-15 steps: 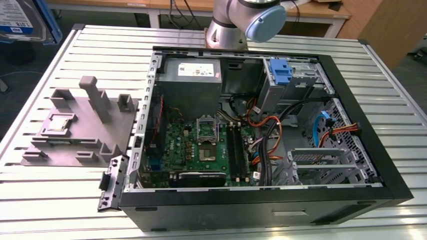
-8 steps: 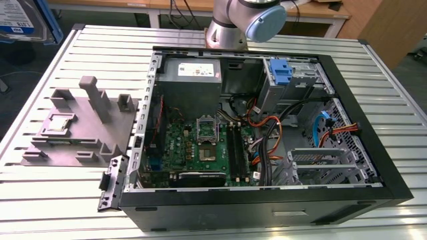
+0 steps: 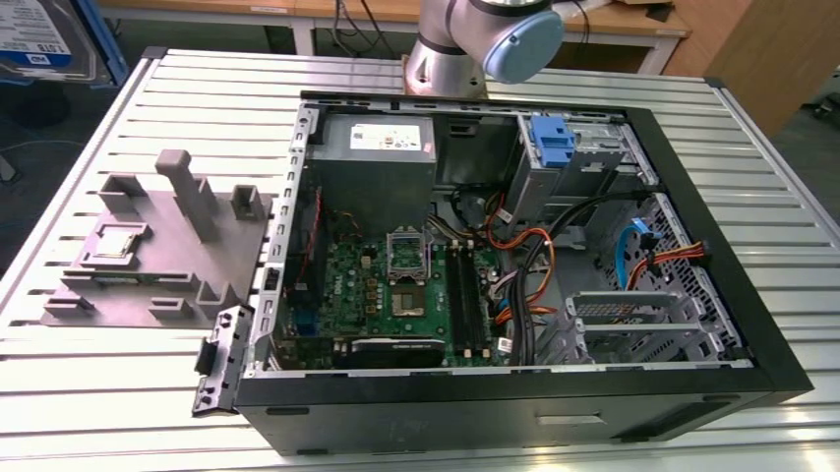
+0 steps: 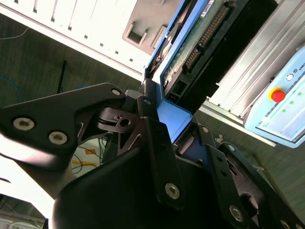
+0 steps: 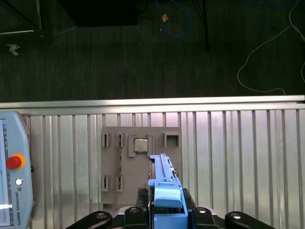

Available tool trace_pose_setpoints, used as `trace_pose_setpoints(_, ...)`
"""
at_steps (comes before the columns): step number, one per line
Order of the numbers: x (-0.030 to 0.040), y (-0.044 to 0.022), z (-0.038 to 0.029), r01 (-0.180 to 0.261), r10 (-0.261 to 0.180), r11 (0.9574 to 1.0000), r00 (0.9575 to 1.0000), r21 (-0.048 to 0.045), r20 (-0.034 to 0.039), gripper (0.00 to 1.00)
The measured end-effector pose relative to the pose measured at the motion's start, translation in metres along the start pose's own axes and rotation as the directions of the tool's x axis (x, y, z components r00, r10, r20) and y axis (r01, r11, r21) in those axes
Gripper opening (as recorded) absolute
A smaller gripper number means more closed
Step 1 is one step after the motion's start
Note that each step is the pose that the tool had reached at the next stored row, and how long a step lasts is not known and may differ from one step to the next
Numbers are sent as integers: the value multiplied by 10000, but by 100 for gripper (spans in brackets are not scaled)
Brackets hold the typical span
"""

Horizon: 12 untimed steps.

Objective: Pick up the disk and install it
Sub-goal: 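Pick up the disk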

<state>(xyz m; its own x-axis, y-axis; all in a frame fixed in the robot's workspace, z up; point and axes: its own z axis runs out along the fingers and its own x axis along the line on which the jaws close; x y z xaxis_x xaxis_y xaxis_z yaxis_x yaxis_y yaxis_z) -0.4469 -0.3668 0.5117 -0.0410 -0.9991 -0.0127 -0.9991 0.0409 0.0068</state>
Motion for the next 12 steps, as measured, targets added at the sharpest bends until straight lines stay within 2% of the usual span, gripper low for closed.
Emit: trace_pose_setpoints(12,-1,-39,0,0,0,10000,10000,0,-1,37)
